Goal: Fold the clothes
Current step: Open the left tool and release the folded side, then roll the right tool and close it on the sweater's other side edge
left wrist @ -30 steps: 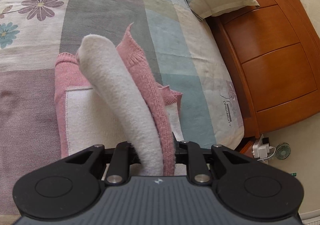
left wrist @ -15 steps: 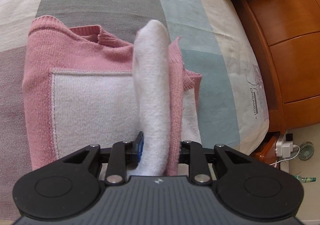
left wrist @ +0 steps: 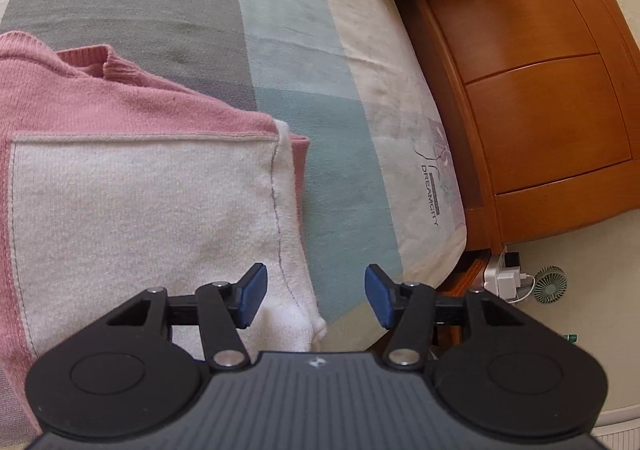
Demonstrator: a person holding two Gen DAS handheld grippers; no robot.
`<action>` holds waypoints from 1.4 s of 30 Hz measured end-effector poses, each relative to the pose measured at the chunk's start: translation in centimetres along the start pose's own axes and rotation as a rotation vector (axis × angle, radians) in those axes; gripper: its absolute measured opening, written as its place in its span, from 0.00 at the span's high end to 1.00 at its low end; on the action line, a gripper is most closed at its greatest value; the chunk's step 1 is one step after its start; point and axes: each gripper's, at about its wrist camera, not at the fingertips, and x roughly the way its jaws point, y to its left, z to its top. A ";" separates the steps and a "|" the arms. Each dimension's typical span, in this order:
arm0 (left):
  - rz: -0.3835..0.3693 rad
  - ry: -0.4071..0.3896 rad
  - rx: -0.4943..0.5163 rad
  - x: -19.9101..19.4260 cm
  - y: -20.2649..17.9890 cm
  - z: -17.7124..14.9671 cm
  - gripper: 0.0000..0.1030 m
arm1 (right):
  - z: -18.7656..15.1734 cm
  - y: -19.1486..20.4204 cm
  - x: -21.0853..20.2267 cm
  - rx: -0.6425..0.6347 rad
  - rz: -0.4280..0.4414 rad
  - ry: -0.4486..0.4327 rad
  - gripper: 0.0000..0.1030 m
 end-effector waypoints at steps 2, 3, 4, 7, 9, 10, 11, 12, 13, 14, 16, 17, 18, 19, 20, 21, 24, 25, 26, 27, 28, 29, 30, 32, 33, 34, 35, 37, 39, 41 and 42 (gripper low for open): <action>0.027 -0.028 0.066 -1.0 -0.4 -0.1 0.42 | -0.1 -0.2 0.1 0.007 0.005 0.009 0.00; 0.048 -0.045 0.110 -1.6 -0.5 -0.3 0.41 | -0.2 -0.5 0.2 0.018 0.012 0.016 0.00; 0.071 -0.061 0.154 -2.2 -0.7 -0.6 0.37 | -0.2 -0.9 0.5 0.035 0.023 0.024 0.00; 0.163 -0.116 0.261 -4.1 -0.2 -1.7 0.33 | -0.5 -2.1 1.3 0.096 0.066 0.056 0.00; 0.223 -0.159 0.310 -5.5 0.6 -2.9 0.32 | -0.9 -3.2 2.3 0.166 0.115 0.095 0.00; 0.242 -0.174 0.321 -6.0 1.0 -3.5 0.31 | -1.2 -3.7 2.8 0.201 0.139 0.117 0.00; 0.263 -0.194 0.329 -6.6 1.6 -4.2 0.31 | -1.5 -4.2 3.6 0.240 0.160 0.140 0.00; 0.272 -0.210 0.333 -7.0 2.0 -4.8 0.31 | -1.8 -4.7 4.2 0.273 0.171 0.159 0.00; 0.280 -0.226 0.336 -7.4 2.5 -5.4 0.31 | -2.1 -5.1 4.8 0.297 0.174 0.174 0.00; 0.288 -0.239 0.337 -7.8 3.0 -6.1 0.31 | -2.3 -5.4 5.3 0.312 0.169 0.186 0.00; 0.293 -0.257 0.335 -8.2 3.8 -7.2 0.30 | -2.4 -5.8 6.2 0.322 0.152 0.201 0.00; 0.292 -0.262 0.334 -8.4 4.1 -7.6 0.30 | -2.4 -6.1 6.6 0.325 0.147 0.205 0.00; 0.295 -0.264 0.335 -8.3 4.4 -8.1 0.29 | -2.3 -6.4 7.0 0.335 0.147 0.209 0.00; 0.298 -0.266 0.335 -8.2 4.6 -8.6 0.29 | -2.2 -6.8 7.4 0.350 0.148 0.216 0.00; 0.302 -0.267 0.336 -8.2 4.8 -9.1 0.29 | -2.0 -7.3 8.0 0.364 0.151 0.225 0.00; 0.306 -0.269 0.336 -8.1 5.0 -9.5 0.29 | -1.9 -7.7 8.4 0.378 0.154 0.231 0.00; 0.336 -0.259 0.343 -7.6 5.4 -10.4 0.28 | -1.6 -8.8 9.6 0.434 0.177 0.240 0.00; 0.340 -0.256 0.343 -7.5 5.5 -10.6 0.28 | -1.5 -9.1 10.0 0.457 0.188 0.244 0.00; 0.340 -0.252 0.341 -7.4 5.7 -10.7 0.28 | -1.3 -9.4 10.4 0.473 0.199 0.249 0.00; 0.337 -0.251 0.337 -7.3 5.8 -10.8 0.28 | -1.2 -9.6 10.7 0.483 0.208 0.255 0.00; 0.331 -0.251 0.328 -7.3 5.9 -10.9 0.28 | -0.9 -9.7 11.0 0.492 0.215 0.260 0.00; 0.325 -0.253 0.319 -7.3 6.1 -11.0 0.28 | -0.7 -9.8 11.3 0.500 0.219 0.267 0.00; 0.319 -0.254 0.309 -7.3 6.3 -11.1 0.28 | -0.4 -9.9 11.5 0.504 0.223 0.274 0.00; 0.308 -0.257 0.296 -7.3 6.6 -11.3 0.28 | 0.2 -9.7 11.7 0.495 0.228 0.282 0.00; 0.304 -0.258 0.291 -7.3 6.7 -11.4 0.28 | 0.5 -9.5 11.8 0.487 0.229 0.283 0.00; 0.300 -0.260 0.285 -7.3 6.8 -11.5 0.28 | 0.7 -9.4 11.9 0.484 0.233 0.288 0.00; 0.298 -0.261 0.281 -7.4 6.9 -11.6 0.28 | 0.9 -9.4 12.0 0.487 0.239 0.294 0.00; 0.291 -0.263 0.275 -7.5 7.0 -11.7 0.28 | 1.2 -9.2 11.8 0.497 0.261 0.303 0.00; 0.283 -0.264 0.272 -7.6 7.1 -11.7 0.28 | 1.4 -9.1 11.6 0.503 0.299 0.309 0.00; 0.283 -0.263 0.265 -7.5 7.3 -11.7 0.27 | 1.3 -9.2 12.2 0.489 0.281 0.329 0.00; 0.284 -0.262 0.262 -7.5 7.3 -11.6 0.27 | 1.2 -9.3 12.5 0.481 0.261 0.342 0.00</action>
